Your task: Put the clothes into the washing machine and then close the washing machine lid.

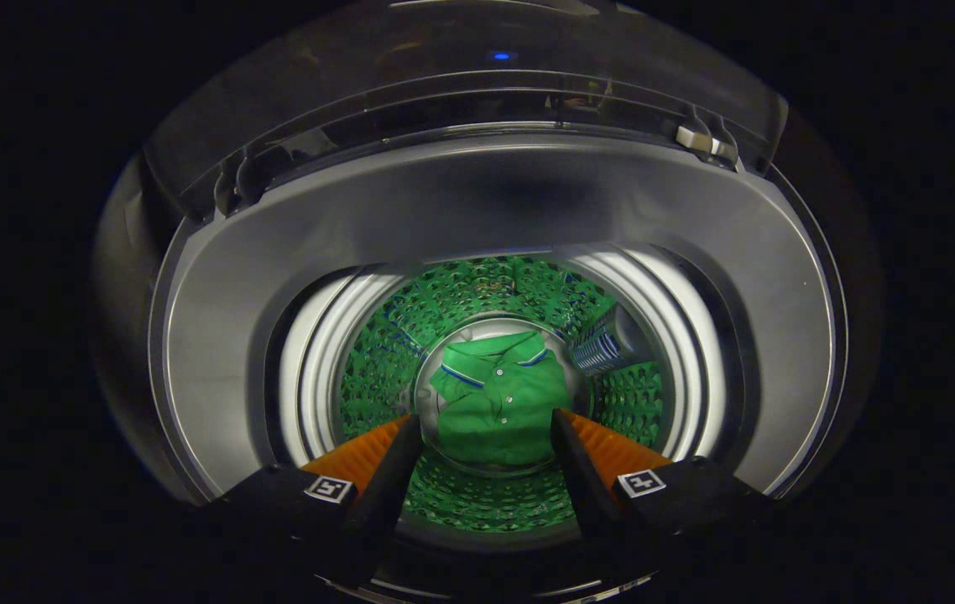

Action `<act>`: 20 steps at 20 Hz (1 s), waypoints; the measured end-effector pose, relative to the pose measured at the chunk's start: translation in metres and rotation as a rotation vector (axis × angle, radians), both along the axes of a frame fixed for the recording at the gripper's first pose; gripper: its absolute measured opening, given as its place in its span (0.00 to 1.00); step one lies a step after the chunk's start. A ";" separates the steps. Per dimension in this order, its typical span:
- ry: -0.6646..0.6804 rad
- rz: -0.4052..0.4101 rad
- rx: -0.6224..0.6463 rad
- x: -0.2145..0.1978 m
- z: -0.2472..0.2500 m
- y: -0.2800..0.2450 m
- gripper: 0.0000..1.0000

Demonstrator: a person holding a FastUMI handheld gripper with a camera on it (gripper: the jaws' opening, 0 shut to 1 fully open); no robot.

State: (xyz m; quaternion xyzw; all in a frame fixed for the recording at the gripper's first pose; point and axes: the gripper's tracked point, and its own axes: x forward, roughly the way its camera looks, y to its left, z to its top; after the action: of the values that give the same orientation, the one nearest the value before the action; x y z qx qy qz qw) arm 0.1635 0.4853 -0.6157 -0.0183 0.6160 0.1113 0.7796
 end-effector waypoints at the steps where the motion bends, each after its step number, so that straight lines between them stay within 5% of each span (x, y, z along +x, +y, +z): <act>1: -0.001 0.001 -0.001 0.000 0.001 0.000 0.99; 11: -0.233 0.016 0.064 0.001 0.068 0.002 0.99; 20: -0.460 0.060 0.173 0.001 0.194 0.007 0.99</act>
State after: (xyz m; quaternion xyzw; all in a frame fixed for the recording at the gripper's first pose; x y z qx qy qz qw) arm 0.1642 0.4926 -0.4221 0.0055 0.4096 0.1795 0.8944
